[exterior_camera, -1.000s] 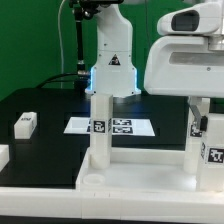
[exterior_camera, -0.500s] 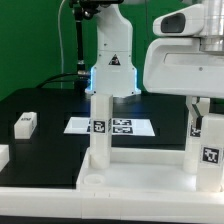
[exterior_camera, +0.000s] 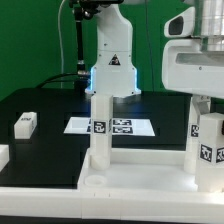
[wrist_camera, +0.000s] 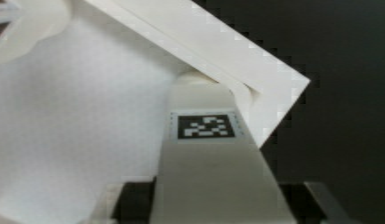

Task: Assemble desk

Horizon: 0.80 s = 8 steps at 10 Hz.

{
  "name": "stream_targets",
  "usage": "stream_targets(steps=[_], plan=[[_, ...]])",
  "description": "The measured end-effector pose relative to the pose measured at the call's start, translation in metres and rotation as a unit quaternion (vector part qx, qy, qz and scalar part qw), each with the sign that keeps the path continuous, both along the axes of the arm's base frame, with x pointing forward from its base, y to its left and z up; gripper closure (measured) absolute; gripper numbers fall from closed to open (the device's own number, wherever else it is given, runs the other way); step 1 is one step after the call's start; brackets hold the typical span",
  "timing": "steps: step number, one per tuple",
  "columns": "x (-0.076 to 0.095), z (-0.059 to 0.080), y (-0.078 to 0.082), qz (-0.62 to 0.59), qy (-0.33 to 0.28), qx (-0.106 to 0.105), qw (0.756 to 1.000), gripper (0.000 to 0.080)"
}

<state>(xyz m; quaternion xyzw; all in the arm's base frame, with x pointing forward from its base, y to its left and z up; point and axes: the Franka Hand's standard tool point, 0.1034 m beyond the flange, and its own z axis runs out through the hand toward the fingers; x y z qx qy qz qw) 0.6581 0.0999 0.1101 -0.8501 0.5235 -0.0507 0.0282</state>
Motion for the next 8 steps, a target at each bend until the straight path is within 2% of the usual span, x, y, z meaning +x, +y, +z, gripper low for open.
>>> stream_targets(steps=[4, 7, 8], plan=[[0.0004, 0.0003, -0.0005, -0.16, 0.0, 0.026, 0.987, 0.0509], [0.0006, 0.0004, -0.0012, -0.214, 0.0, 0.032, 0.976, 0.0509], [0.0005, 0.0004, -0.0011, -0.199, 0.0, 0.031, 0.979, 0.0509]])
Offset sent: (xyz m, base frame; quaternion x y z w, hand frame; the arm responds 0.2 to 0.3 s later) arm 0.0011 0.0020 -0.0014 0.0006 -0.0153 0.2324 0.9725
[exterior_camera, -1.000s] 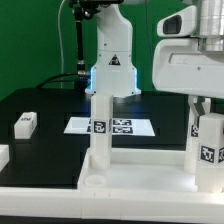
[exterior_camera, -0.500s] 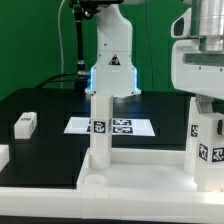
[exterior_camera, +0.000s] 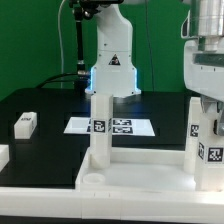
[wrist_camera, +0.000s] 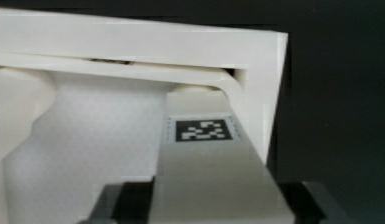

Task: Assemble desk

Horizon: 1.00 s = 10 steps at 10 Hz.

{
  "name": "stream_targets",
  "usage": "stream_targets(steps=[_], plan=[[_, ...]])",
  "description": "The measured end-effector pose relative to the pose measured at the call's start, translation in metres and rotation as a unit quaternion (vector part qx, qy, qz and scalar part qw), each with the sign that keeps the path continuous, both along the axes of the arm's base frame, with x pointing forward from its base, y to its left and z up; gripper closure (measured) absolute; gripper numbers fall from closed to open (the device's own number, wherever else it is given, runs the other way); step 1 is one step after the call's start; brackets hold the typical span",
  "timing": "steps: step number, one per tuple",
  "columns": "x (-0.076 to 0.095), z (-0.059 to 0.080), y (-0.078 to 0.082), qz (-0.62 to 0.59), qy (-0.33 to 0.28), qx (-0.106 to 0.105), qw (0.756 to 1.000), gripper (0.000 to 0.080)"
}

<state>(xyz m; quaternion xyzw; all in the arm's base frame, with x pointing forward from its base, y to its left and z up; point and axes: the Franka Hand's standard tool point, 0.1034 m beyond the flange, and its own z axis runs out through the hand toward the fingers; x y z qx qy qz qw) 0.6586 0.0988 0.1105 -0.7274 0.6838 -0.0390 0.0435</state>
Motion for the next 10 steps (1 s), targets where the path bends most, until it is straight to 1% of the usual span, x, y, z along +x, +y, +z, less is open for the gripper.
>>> stream_targets(steps=[1, 2, 3, 4, 5, 6, 7, 10], plan=[[0.0, 0.0, 0.0, 0.014, 0.0, -0.002, 1.0, 0.0509], [0.0, 0.0, 0.0, 0.023, 0.0, -0.003, 1.0, 0.0327], [0.0, 0.0, 0.0, 0.08, 0.0, -0.01, 0.997, 0.0212], [0.0, 0.0, 0.0, 0.12, 0.0, -0.015, 0.993, 0.0212], [-0.001, 0.0, 0.002, 0.174, 0.0, -0.022, 0.985, 0.0162], [-0.001, 0.0, 0.004, 0.22, 0.0, -0.028, 0.975, 0.0153], [-0.001, 0.0, 0.005, 0.269, -0.001, -0.033, 0.963, 0.0153], [-0.002, -0.001, 0.01, 0.405, 0.0, -0.052, 0.913, 0.0151]])
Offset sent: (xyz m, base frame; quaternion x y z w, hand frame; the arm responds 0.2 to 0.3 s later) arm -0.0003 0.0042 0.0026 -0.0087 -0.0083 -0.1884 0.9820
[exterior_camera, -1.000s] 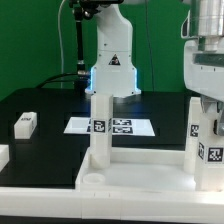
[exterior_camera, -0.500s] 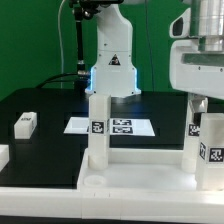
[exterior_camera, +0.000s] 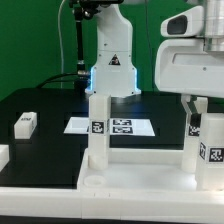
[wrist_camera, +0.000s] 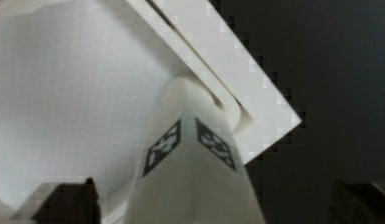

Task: Assemble desk

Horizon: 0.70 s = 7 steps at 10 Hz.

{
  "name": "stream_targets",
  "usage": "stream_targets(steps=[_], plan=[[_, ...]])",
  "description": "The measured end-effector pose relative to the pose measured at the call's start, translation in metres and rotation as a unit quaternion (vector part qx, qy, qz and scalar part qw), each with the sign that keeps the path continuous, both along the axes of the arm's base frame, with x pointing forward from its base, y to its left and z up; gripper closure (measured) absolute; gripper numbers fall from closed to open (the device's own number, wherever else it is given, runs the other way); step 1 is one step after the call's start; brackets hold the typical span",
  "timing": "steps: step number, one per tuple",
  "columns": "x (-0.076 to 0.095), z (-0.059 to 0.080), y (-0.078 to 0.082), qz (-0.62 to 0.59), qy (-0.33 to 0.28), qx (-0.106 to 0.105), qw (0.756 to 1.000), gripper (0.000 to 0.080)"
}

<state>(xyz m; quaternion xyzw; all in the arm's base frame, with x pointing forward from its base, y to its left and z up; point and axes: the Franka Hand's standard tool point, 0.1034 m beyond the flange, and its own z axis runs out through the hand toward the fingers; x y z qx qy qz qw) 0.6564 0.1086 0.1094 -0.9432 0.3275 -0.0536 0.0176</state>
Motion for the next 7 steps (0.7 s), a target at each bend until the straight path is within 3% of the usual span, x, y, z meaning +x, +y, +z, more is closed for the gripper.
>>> stream_targets(steps=[3, 7], plan=[[-0.0002, -0.0013, -0.0018, 0.137, 0.002, -0.021, 0.99, 0.0151], [0.0006, -0.001, -0.0067, 0.287, 0.004, -0.041, 0.957, 0.0151]])
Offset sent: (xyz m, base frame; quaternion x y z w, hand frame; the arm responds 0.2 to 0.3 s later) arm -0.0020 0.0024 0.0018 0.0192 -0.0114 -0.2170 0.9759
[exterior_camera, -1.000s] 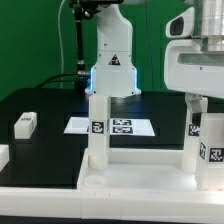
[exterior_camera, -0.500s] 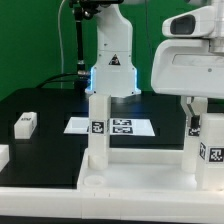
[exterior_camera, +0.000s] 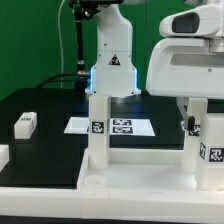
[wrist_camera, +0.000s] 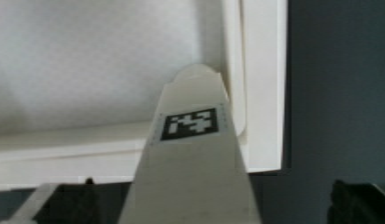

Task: Assemble desk

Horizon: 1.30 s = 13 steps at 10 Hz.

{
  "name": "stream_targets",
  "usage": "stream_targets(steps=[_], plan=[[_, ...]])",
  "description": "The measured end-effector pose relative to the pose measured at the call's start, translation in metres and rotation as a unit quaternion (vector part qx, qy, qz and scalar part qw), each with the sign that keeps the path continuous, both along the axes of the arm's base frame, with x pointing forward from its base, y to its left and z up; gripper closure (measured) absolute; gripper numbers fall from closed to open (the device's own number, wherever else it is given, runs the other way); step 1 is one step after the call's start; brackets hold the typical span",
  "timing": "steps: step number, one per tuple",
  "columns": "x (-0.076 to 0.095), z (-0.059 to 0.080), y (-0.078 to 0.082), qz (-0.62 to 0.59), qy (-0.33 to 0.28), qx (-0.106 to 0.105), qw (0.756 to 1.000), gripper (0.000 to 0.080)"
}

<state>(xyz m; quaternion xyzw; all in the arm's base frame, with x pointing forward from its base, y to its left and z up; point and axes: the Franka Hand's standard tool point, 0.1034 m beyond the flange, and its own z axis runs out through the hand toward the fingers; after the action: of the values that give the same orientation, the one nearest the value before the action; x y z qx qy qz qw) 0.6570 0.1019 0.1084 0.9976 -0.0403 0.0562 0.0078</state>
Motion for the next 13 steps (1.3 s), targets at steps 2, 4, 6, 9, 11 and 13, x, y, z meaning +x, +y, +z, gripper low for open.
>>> stream_targets(steps=[2, 4, 6, 9, 11, 13], plan=[[0.0003, 0.0001, -0.0012, 0.059, 0.001, -0.011, 0.998, 0.0151], [0.0003, -0.0001, -0.0023, 0.079, 0.001, -0.014, 0.997, 0.0186], [0.0003, -0.0001, -0.0024, 0.075, 0.001, -0.013, 0.997, 0.0458], [0.0003, -0.0001, -0.0024, 0.062, 0.001, -0.012, 0.998, 0.051], [0.0002, -0.0003, -0.0027, -0.008, -0.001, -0.003, 1.0, 0.051], [0.0001, -0.0005, -0.0048, -0.083, -0.002, 0.004, 0.997, 0.051]])
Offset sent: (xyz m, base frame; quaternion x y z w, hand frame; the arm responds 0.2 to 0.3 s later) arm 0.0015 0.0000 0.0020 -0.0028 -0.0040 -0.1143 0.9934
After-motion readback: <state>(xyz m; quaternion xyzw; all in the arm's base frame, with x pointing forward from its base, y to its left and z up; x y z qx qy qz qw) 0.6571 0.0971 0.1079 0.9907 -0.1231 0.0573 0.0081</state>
